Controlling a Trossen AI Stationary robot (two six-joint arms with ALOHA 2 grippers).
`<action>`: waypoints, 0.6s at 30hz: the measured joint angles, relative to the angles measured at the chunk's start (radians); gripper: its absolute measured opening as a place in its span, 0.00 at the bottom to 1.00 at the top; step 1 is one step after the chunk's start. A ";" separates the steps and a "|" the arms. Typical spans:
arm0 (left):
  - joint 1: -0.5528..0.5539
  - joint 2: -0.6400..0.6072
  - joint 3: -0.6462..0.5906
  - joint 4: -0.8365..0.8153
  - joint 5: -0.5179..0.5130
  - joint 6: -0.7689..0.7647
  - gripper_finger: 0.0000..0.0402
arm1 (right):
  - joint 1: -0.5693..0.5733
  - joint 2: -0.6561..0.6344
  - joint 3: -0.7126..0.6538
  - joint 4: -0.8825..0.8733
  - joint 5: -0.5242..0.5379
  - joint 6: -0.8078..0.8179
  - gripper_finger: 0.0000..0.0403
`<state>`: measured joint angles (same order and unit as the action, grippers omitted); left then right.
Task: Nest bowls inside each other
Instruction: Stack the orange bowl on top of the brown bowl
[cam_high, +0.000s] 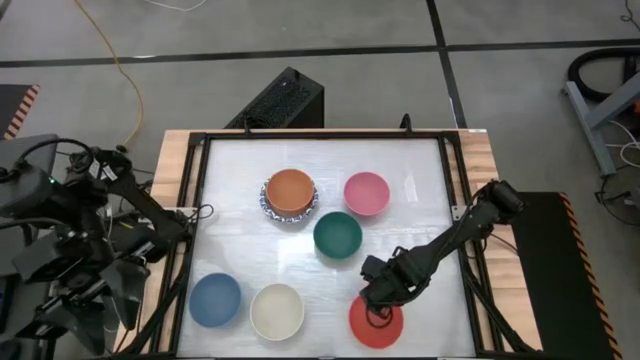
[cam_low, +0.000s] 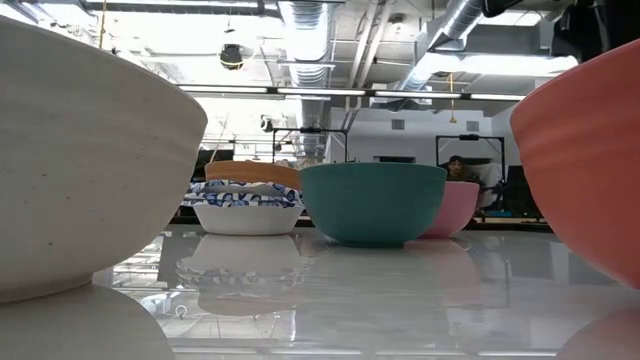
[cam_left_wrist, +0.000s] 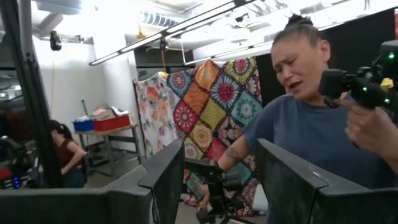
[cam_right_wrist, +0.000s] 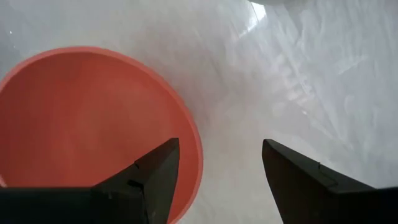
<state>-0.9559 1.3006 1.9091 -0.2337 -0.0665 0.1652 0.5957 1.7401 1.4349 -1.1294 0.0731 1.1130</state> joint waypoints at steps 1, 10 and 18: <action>0.000 0.000 0.000 -0.002 -0.003 0.002 0.46 | 0.000 0.004 0.000 0.000 -0.001 0.000 0.62; 0.000 0.000 0.000 -0.003 -0.010 0.014 0.46 | 0.008 0.094 0.000 0.013 -0.103 -0.065 0.62; 0.000 0.000 0.000 -0.045 -0.200 -0.010 0.46 | -0.014 0.149 -0.001 0.024 -0.132 -0.170 0.56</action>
<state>-0.9562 1.3002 1.9087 -0.2792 -0.2665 0.1548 0.5819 1.8893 1.4342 -1.1052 -0.0589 0.9430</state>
